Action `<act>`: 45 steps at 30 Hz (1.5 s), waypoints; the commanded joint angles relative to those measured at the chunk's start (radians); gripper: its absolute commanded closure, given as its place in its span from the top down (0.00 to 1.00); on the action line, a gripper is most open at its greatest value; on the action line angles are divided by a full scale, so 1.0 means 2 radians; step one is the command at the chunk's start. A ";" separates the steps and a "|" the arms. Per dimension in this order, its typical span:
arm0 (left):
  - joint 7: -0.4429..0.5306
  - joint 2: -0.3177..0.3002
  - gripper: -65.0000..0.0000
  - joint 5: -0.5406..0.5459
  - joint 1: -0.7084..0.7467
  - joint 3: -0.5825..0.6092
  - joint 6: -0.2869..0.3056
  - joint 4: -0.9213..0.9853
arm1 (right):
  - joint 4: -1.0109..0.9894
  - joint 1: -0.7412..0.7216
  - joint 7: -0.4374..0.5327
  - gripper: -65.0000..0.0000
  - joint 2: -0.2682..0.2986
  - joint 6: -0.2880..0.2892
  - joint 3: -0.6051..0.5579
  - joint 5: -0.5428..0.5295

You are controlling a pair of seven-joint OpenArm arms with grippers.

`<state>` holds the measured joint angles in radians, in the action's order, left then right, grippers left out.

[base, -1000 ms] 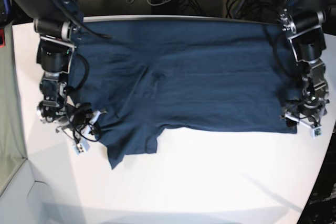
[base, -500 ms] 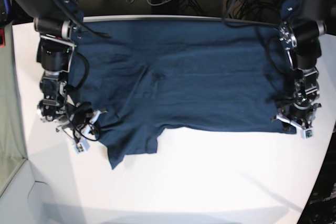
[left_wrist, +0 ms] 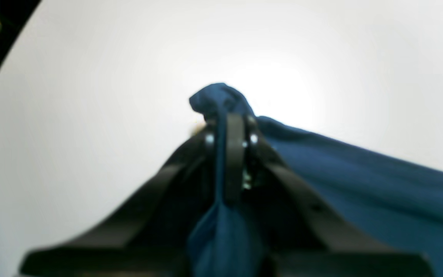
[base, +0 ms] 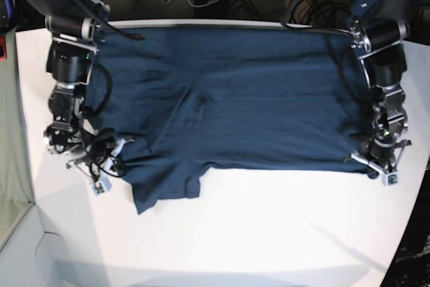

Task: Layout the t-shirt on the table in an organized manner, then fold the t-shirt properly
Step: 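Fold the hem with both grippers over toward the collar edge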

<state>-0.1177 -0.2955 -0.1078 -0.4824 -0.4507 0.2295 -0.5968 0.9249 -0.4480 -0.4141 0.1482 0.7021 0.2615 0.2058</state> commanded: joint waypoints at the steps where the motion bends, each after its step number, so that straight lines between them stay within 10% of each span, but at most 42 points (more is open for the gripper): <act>1: 0.003 -0.008 0.00 0.004 -0.012 -0.001 -0.002 -0.029 | 0.027 -0.016 0.013 0.00 0.005 -0.002 0.001 -0.006; 21: -0.079 0.008 0.00 0.136 0.136 -0.001 -0.002 -0.277 | 0.293 0.146 -0.026 0.00 -0.004 -0.002 0.002 -0.008; 45: -0.081 0.023 0.00 0.140 0.262 -0.062 -0.001 -0.423 | 0.406 0.292 -0.021 0.00 -0.003 -0.002 0.002 -0.068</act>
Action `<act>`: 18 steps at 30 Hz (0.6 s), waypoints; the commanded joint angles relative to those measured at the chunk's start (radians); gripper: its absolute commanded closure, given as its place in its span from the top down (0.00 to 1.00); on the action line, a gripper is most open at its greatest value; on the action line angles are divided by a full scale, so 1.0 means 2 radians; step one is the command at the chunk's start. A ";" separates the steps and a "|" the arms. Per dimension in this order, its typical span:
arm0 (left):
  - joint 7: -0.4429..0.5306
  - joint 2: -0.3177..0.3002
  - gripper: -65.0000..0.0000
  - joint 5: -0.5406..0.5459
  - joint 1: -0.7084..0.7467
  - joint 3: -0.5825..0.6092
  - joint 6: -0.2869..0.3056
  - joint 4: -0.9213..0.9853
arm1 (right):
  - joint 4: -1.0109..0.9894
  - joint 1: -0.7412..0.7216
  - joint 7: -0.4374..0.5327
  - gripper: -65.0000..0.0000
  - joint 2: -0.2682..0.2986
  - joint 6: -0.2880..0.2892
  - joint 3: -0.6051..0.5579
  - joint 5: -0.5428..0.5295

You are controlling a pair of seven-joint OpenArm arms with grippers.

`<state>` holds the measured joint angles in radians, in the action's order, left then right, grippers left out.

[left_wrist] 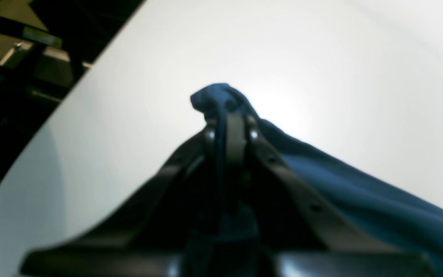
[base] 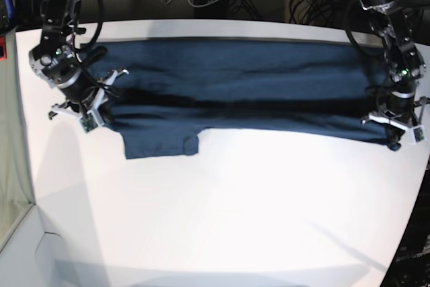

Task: Layout the t-shirt on the table in an organized manner, then fold the t-shirt properly
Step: 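Fold the hem with both grippers over toward the collar edge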

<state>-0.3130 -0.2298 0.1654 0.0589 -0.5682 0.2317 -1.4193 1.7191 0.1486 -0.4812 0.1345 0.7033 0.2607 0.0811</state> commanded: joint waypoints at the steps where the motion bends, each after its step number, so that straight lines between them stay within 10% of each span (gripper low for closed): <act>1: 0.016 -0.010 0.00 0.004 0.002 -0.003 -0.002 -0.020 | 0.008 -0.003 0.012 0.00 0.004 -0.003 0.002 -0.006; 18: 0.017 0.004 0.00 0.003 0.081 -0.033 -0.002 -0.053 | -0.021 0.000 0.013 0.00 0.004 -0.003 0.001 -0.006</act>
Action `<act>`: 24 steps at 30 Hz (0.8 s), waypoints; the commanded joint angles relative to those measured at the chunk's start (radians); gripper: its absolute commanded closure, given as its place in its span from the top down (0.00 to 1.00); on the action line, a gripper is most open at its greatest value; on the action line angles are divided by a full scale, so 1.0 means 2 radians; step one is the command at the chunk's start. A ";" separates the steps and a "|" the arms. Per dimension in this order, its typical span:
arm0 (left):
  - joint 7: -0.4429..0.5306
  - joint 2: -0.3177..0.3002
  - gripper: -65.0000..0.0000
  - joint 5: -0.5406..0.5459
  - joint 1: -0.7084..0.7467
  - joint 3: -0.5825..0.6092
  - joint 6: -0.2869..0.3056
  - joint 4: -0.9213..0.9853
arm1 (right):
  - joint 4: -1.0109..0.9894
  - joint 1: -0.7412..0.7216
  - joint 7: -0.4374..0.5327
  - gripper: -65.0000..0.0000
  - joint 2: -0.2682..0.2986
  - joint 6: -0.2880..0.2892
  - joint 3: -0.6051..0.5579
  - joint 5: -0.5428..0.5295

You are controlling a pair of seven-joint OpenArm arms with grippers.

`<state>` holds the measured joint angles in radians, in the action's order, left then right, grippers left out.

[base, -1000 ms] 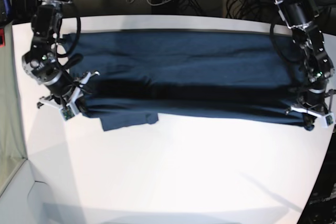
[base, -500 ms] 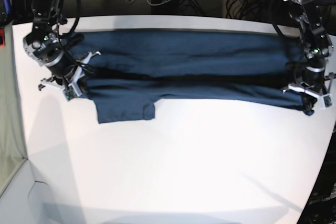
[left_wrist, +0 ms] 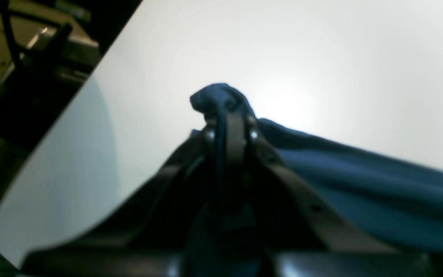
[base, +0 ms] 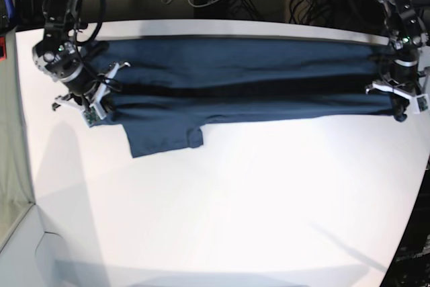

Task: Layout the t-shirt on the table in an organized manner, then fold the t-shirt properly
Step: 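Fold the hem with both grippers over toward the collar edge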

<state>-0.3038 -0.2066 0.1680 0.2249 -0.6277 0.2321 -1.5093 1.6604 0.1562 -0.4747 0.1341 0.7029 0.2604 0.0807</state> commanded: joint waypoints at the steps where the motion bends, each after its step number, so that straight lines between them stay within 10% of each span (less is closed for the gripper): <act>1: 0.012 -0.007 0.00 0.001 -0.002 -0.005 -0.002 -0.008 | 0.008 -0.004 0.010 0.00 0.004 -0.002 0.001 -0.005; 24: 0.012 -0.005 0.00 -0.002 0.000 0.000 -0.002 0.099 | 0.059 0.028 0.007 0.00 0.006 -0.002 0.001 -0.003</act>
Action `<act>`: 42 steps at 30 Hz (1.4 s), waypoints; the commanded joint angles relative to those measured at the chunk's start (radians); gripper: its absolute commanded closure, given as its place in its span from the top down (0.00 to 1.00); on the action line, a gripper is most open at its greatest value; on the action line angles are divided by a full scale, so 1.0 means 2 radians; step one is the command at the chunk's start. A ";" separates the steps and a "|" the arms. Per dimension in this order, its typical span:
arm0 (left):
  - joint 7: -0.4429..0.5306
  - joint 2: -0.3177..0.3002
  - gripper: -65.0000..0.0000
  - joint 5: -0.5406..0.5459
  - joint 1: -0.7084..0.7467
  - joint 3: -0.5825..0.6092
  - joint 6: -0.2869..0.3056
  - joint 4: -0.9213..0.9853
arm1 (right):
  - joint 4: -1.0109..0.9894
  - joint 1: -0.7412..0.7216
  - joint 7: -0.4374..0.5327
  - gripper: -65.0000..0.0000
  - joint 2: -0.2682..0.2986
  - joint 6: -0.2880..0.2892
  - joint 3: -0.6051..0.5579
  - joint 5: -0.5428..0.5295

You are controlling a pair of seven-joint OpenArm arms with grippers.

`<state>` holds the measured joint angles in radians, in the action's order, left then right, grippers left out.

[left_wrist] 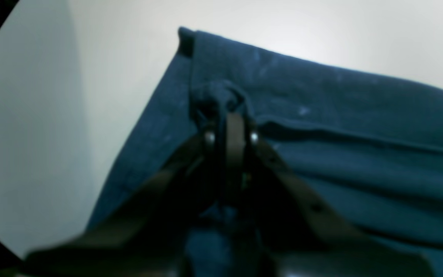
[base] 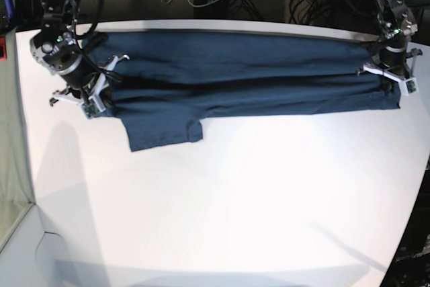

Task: Layout the t-shirt on the table in an organized manner, then fold the t-shirt properly
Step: 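Fold the hem with both grippers over toward the collar edge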

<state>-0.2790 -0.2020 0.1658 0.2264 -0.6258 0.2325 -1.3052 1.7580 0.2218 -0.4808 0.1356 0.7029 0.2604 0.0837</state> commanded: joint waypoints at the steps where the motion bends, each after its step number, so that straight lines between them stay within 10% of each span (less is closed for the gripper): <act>1: 0.000 -0.007 0.00 -0.001 -0.001 -0.001 -0.002 -0.001 | 0.016 -0.001 0.009 0.00 0.006 -0.002 0.001 -0.005; 31: 0.000 -0.014 0.01 -0.001 -0.003 -0.003 -0.002 0.001 | -0.026 0.054 0.009 0.00 0.024 -0.002 0.024 -0.003; 42: -0.001 -0.011 0.10 -0.001 0.005 -0.001 -0.002 0.001 | -0.022 0.058 0.009 0.53 0.035 -0.002 0.027 0.051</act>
<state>-0.2691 -0.2142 0.1730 0.2325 -0.6239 0.2398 -1.2957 1.6958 0.3359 -0.4633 0.1959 0.7025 0.3061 0.1791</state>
